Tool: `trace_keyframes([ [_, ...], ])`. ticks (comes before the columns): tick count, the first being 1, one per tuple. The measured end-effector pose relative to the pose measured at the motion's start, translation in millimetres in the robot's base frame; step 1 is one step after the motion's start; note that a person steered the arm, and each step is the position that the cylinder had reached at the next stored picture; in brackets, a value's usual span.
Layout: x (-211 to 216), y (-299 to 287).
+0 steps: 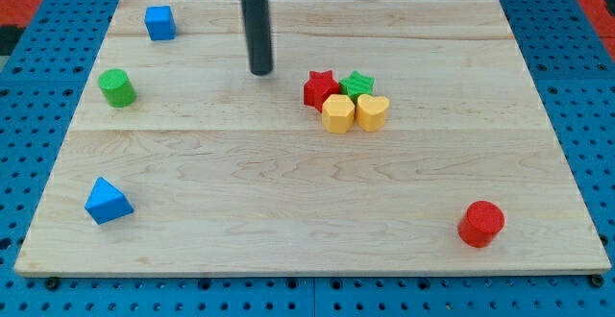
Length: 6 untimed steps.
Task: Place the blue cube below the red star
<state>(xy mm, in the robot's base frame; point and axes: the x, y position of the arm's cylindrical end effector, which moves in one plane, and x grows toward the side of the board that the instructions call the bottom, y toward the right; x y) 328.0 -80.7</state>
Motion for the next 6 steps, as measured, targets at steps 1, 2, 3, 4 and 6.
trace_keyframes([
  [1,-31.0,6.7],
  [2,-84.6,-10.4],
  [3,-128.1,-82.7],
  [4,-117.4,-125.8],
  [6,-43.5,-132.7],
])
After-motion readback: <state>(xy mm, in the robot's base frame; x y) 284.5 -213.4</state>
